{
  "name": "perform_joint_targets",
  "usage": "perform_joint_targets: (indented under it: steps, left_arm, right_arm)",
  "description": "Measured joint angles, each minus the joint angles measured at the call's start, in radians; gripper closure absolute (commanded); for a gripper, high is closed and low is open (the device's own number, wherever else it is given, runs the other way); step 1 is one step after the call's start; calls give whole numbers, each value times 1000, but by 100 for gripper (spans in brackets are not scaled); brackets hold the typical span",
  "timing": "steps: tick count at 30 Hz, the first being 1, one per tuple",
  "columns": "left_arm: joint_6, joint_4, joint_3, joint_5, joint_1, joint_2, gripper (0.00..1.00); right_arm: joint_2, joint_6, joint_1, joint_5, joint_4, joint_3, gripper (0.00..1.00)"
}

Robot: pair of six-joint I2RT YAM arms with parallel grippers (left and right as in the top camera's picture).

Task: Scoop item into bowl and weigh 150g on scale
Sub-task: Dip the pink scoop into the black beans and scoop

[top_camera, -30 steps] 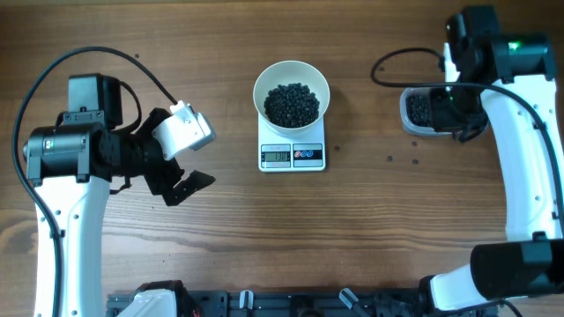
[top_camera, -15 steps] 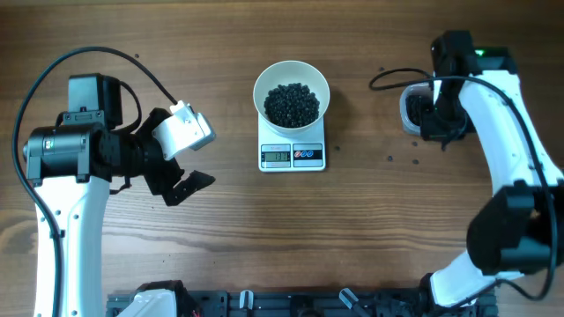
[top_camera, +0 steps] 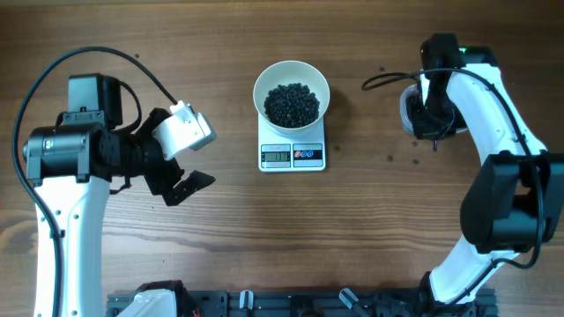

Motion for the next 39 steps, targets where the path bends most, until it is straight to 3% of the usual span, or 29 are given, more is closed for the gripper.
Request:
perform_joint_targets:
  steps: [10, 18, 39]
  left_arm:
    - [0, 0, 0, 0, 0, 0, 0]
    - [0, 0, 0, 0, 0, 0, 0]
    - [0, 0, 0, 0, 0, 0, 0]
  right_arm:
    - [7, -86, -5, -79, -47, 43, 96]
    - [21, -94, -44, -76, -185, 118, 96]
    - [136, -117, -53, -101, -203, 180, 96]
